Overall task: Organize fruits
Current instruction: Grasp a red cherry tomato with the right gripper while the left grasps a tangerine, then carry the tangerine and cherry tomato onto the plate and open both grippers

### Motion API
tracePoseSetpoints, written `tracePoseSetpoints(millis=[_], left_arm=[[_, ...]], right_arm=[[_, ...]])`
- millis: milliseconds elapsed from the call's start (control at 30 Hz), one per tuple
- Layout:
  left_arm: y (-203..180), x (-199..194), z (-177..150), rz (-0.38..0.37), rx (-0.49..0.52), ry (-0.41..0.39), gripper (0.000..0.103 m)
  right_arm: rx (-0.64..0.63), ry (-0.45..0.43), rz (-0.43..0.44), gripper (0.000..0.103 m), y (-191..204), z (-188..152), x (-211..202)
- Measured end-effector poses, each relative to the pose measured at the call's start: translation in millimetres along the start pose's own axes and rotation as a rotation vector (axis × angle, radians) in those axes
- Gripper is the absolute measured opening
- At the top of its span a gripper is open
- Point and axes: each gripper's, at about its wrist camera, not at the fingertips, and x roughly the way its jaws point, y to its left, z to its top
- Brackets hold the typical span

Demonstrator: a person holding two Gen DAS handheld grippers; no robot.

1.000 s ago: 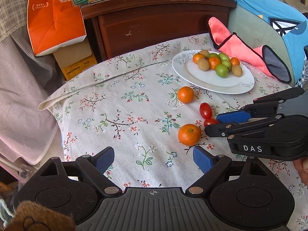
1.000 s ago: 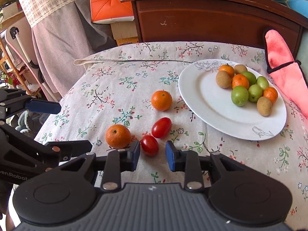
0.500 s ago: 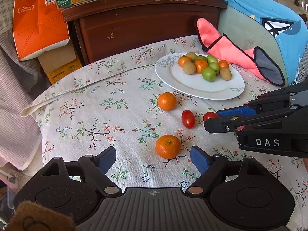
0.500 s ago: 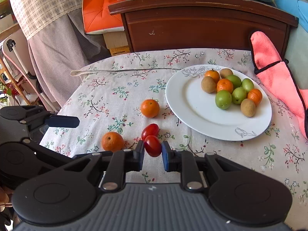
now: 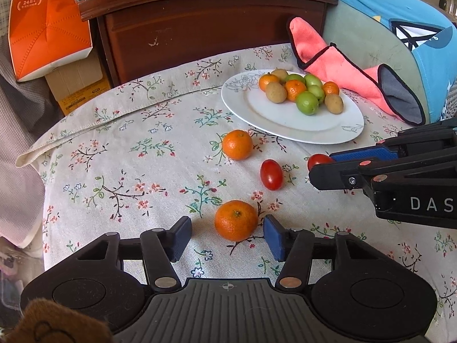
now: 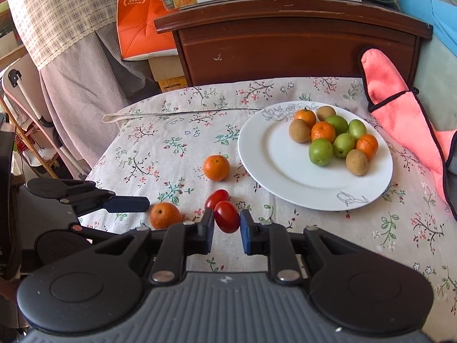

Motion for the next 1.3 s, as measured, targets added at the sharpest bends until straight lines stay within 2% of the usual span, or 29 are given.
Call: tracePoseSetpoints(millis=[133,200,500,667,933,1133,1300], left_arm=[[-1,-1,1,-0.008,0.000,-0.008,0.032],[-1,-1,2,-0.012,-0.007,-0.007,0.029],[2,-14,12,0.000,-0.054,-0.048,0.029],[-2,-32,24,0.024,-0.029,-0.128,0.029],[-4,-49,45,-0.001,-0.034,-0.216,0.029],[1,-42,64,-0.053,-0.086,-0.216,0.029],[-1,-29,78,-0.073,-0.101,-0.215,0.029]], right_arm=[[-0.003,0.004,0.000,0.020,1,0,0],[-0.002,0.005,0.000,0.020,1,0,0],[-0.001,-0.016,0.001,0.020,1,3,-7],[0.006,-0.064,0.007,0.020,-2,13,-22],[0.008,-0.150,0.001,0.020,-11,32,-48],[0.052,-0.214,-0.032,0.020,-34,47,-63],[0.110,-0.212,-0.058,0.020,-54,51,-59]])
